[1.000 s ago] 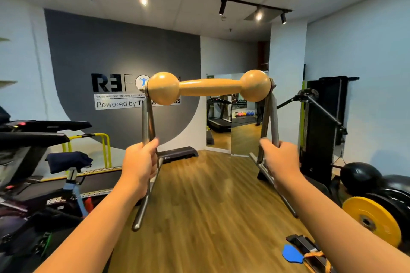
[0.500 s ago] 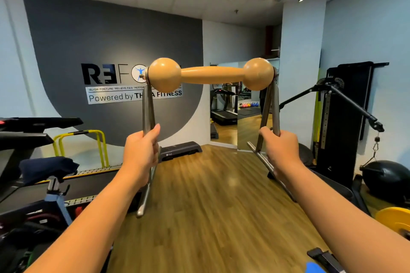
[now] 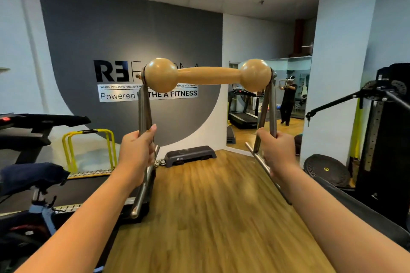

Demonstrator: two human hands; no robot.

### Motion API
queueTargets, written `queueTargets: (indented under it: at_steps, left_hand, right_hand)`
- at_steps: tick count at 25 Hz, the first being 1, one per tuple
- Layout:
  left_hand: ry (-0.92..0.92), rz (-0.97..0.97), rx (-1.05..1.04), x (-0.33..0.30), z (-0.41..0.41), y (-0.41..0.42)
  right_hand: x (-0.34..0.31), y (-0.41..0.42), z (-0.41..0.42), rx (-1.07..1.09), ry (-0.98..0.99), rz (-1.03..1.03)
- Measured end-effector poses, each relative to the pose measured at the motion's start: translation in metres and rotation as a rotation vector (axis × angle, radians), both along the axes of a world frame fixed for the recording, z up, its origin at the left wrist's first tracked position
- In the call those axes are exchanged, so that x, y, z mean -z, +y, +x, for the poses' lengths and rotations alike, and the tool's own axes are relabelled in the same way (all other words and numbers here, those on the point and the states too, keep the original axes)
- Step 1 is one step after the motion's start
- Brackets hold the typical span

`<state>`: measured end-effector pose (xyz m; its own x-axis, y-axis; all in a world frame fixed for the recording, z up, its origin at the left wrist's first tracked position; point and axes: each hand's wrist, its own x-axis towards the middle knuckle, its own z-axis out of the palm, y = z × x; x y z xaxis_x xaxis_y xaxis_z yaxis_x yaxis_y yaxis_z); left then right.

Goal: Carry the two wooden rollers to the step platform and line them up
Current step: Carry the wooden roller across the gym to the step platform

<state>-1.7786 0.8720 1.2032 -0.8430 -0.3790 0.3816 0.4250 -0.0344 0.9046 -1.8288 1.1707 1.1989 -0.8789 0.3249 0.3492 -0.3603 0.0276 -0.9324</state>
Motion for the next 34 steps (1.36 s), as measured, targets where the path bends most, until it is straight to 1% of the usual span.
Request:
queueTargets:
  at_steps: [5, 11, 18, 24, 30, 34]
  left_hand:
    - [0.01, 0.024, -0.025, 0.011, -0.106, 0.005]
    - [0.007, -0.003, -0.04, 0.024, -0.254, -0.012]
    - [-0.007, 0.0, -0.028, 0.017, -0.46, -0.051]
    - [-0.018, -0.019, -0.038, 0.029, -0.612, -0.071]
    - [-0.015, -0.021, -0.065, 0.036, -0.769, -0.067]
    - [-0.029, -0.032, -0.155, 0.031, -0.873, -0.067]
  right_hand:
    - [0.005, 0.001, -0.113, -0.029, -0.005, 0.007]
    - [0.014, -0.02, -0.261, -0.029, -0.035, -0.016]
    - [0.005, -0.058, -0.449, 0.006, -0.076, -0.034]
    - [0.013, -0.076, -0.594, 0.018, -0.103, -0.037]
    - [0.025, -0.072, -0.765, -0.064, -0.094, 0.009]
    - [0.012, -0.082, -0.889, -0.056, -0.121, 0.026]
